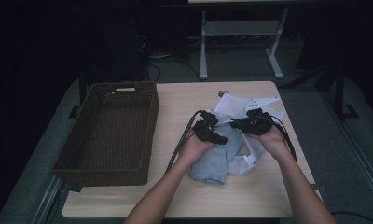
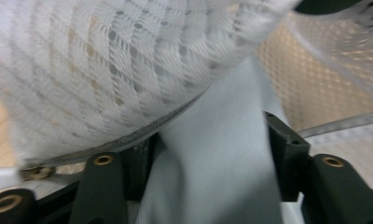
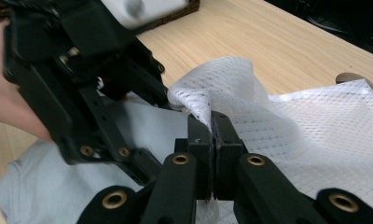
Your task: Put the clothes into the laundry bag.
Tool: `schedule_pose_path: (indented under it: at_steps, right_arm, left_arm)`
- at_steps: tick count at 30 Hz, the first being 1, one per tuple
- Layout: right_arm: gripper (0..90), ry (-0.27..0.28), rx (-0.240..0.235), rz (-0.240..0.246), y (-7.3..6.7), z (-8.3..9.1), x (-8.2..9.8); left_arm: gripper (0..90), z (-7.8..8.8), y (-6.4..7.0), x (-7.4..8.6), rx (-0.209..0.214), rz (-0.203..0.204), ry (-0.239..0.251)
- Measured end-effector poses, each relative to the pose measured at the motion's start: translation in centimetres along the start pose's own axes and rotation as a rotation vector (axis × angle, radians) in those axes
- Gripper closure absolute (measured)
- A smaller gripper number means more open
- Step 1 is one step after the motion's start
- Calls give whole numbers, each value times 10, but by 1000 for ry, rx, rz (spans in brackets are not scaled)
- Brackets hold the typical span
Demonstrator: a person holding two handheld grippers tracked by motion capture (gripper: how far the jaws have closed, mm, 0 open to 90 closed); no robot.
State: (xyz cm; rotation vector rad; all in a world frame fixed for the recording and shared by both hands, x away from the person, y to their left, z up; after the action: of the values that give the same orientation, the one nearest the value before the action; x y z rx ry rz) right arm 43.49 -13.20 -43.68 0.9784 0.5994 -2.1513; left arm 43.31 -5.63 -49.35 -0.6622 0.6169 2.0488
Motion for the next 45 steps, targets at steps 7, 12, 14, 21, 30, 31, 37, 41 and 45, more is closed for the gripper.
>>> schedule_pose_path:
  at_steps: [7,12,14,21,30,31,37,41,45]
  right_arm:
    - [877,-7,0,6,-1,-2,1]
    - [877,-2,2,0,1,0,1]
    - [877,-1,2,1,1,0,0]
    - [877,-7,1,1,1,-2,2]
    - [877,-19,1,-7,3,-5,5]
    - [877,-20,2,-8,3,-5,6]
    - [877,-29,2,-14,5,-8,9]
    - [877,-32,5,-19,6,-7,10]
    - [877,-30,6,-15,6,-7,9]
  left_arm:
    - [266,18,6,7,-32,-34,3]
    - [207,36,10,17,-54,-46,24]
    - [189,42,12,22,-58,-54,27]
    - [131,52,15,40,-67,-71,27]
    - [98,42,-10,64,-114,-54,4]
    - [97,39,-12,66,-107,-49,-3]
    - [99,22,-5,78,-66,-67,-75]
    - [149,15,-2,86,-49,-86,-104]
    - [339,16,-2,86,-72,-127,-110]
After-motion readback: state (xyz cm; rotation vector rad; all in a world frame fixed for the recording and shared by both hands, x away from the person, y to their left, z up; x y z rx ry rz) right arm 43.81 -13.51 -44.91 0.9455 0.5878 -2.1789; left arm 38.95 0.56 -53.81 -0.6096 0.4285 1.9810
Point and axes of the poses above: each handheld gripper's, and its own axes: z roughly backward along the jaws, x roughly out of its underside, y roughly to its right, the point moved 10 cm from there along -z, roughly forward along the jaws, and after that the axes turned 5 degrees about -z, right-handed, at the moved point
